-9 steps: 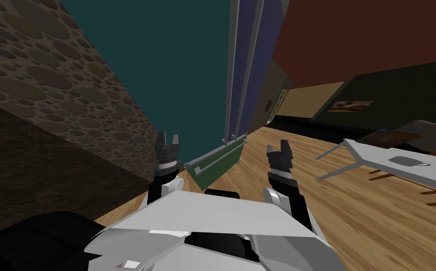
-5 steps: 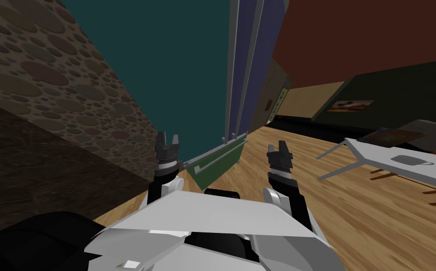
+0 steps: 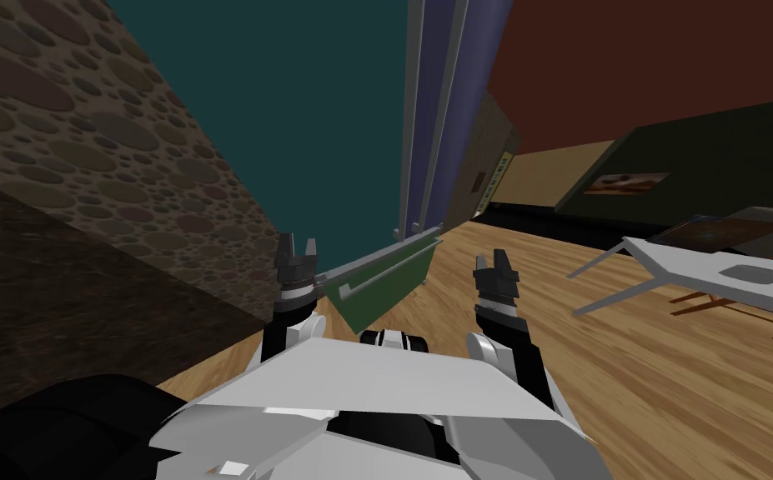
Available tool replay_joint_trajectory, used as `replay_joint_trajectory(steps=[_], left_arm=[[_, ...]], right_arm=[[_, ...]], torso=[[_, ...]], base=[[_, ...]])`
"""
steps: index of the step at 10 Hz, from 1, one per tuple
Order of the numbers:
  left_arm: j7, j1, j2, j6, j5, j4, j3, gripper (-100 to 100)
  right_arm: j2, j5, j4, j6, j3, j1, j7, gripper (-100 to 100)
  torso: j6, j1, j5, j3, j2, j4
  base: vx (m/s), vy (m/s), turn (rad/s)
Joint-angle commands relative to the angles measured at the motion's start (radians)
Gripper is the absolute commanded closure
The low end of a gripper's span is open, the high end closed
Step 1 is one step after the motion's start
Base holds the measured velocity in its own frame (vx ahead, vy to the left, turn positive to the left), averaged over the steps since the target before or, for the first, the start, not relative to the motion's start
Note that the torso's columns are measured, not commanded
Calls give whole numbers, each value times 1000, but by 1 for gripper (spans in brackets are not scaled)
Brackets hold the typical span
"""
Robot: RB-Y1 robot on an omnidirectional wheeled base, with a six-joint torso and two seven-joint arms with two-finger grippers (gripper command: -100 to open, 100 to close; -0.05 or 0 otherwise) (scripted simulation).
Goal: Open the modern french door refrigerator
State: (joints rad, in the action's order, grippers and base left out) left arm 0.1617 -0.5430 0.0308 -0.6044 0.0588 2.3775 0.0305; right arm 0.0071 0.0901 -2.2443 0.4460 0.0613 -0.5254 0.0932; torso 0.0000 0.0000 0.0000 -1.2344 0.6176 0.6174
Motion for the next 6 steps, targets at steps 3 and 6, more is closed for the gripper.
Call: replay_joint_trajectory(steps=[3,6], left_arm=[[-29,22,89,5,-12,-58,7,-100],[-66,49,164,10,-26,-129,16,-100]], right_arm=[[0,0,0,0,0,0,0,0],[0,0,1,0,0,0,0,0]], torso=[[0,-1,0,-235,118,117],[0,-1,0,-241,120,121]], base=[[-28,-31,-95],[-38,-54,-115]])
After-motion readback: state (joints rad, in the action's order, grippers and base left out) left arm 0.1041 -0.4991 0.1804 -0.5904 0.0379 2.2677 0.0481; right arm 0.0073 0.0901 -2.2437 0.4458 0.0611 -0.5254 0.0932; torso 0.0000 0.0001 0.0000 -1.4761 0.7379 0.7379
